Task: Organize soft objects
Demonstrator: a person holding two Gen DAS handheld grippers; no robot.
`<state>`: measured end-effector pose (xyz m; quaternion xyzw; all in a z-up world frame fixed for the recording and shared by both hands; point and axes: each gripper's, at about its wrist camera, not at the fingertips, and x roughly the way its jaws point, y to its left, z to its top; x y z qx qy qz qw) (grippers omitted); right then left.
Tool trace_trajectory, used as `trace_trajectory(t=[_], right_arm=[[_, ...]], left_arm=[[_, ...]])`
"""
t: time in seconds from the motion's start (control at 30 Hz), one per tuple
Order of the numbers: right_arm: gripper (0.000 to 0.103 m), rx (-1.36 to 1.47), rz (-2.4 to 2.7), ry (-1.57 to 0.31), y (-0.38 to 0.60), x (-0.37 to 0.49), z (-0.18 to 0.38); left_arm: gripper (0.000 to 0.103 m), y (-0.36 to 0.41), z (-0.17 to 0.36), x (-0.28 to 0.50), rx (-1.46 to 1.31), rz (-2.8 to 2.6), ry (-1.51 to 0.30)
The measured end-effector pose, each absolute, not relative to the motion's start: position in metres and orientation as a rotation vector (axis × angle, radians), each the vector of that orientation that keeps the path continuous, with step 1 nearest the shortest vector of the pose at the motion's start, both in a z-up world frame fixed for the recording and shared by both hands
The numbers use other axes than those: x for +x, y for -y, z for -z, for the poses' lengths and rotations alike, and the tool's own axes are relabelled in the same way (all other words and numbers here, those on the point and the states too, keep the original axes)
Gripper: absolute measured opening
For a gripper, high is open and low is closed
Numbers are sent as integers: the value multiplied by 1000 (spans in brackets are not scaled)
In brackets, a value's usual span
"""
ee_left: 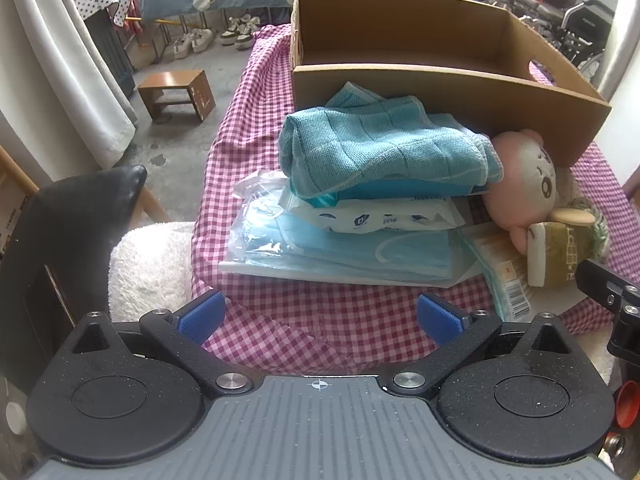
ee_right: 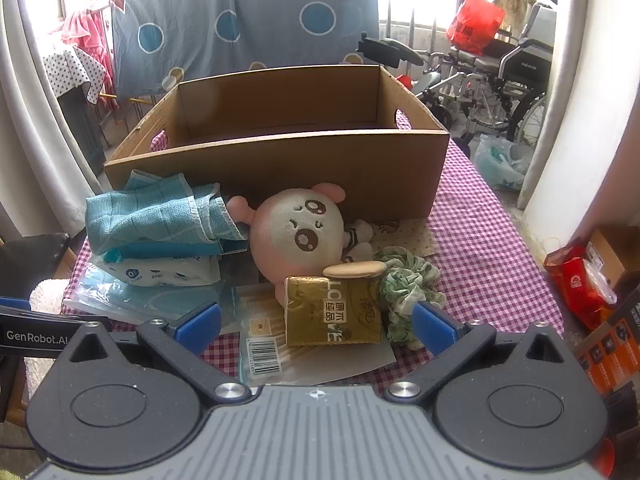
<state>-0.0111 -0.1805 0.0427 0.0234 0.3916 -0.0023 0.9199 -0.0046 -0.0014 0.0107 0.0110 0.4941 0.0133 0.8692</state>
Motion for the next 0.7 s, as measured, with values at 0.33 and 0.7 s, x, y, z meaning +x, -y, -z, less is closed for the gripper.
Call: trace_trajectory(t=[0.33,0.7], right_arm=[[103,41,-8,-817,178,-10,-40],[103,39,-17,-824,177,-10,-39]], left_arm=[[103,1,-10,-4,19,-34,-1040],[103,1,-8,-3,17,-38,-1046]])
